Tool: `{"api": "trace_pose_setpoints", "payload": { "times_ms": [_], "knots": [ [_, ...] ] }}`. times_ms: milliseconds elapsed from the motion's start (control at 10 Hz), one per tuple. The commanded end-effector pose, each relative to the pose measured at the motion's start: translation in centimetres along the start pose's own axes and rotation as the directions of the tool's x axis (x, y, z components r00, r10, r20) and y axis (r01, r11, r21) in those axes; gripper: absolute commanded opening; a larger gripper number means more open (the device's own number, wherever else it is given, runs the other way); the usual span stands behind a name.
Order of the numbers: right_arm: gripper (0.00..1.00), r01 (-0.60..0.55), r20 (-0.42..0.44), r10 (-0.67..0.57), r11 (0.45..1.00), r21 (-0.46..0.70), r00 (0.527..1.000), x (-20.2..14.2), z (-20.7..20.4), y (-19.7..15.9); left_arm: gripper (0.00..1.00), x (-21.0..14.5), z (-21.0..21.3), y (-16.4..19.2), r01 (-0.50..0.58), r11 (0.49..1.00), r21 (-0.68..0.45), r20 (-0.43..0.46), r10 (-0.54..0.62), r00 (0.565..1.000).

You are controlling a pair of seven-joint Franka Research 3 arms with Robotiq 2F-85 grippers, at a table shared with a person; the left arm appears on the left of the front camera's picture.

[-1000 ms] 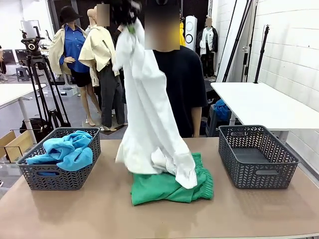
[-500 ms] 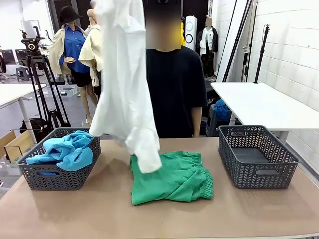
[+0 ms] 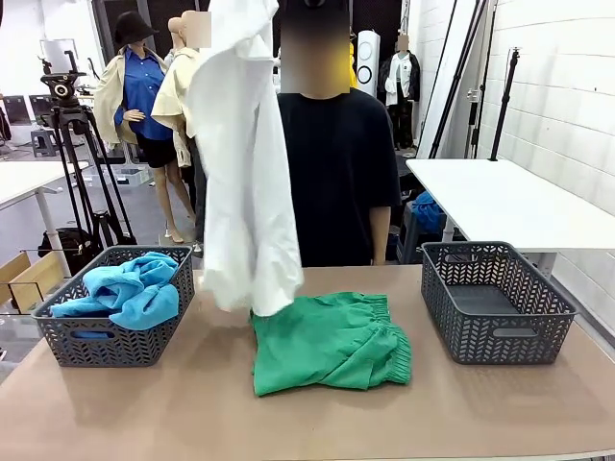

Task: Sort the tops and bottoms.
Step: Sort the clothes according to human instructions.

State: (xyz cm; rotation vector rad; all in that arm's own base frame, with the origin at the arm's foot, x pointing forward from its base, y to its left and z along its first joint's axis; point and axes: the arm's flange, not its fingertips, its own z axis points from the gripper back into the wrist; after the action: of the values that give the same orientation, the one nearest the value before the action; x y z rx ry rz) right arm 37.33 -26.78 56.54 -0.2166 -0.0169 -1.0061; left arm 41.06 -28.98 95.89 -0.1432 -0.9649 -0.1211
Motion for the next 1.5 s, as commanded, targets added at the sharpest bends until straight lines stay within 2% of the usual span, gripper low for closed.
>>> {"api": "trace_pose_setpoints", "payload": {
  "times_ms": [0,1400],
  "knots": [
    [1.0,-0.005,-0.001,0.005,1.0,0.003,1.0,-0.15,-0.08,-0.06,0.0,0.27,0.89,0.55,0.0,1.0,-0.009,0.021,0.0,1.0],
    [1.0,-0.005,-0.001,0.005,1.0,0.003,1.0,-0.15,-0.08,-0.06,0.0,0.27,0.89,0.55,0.0,1.0,-0.009,0.021,0.0,1.0]
  ]
}}
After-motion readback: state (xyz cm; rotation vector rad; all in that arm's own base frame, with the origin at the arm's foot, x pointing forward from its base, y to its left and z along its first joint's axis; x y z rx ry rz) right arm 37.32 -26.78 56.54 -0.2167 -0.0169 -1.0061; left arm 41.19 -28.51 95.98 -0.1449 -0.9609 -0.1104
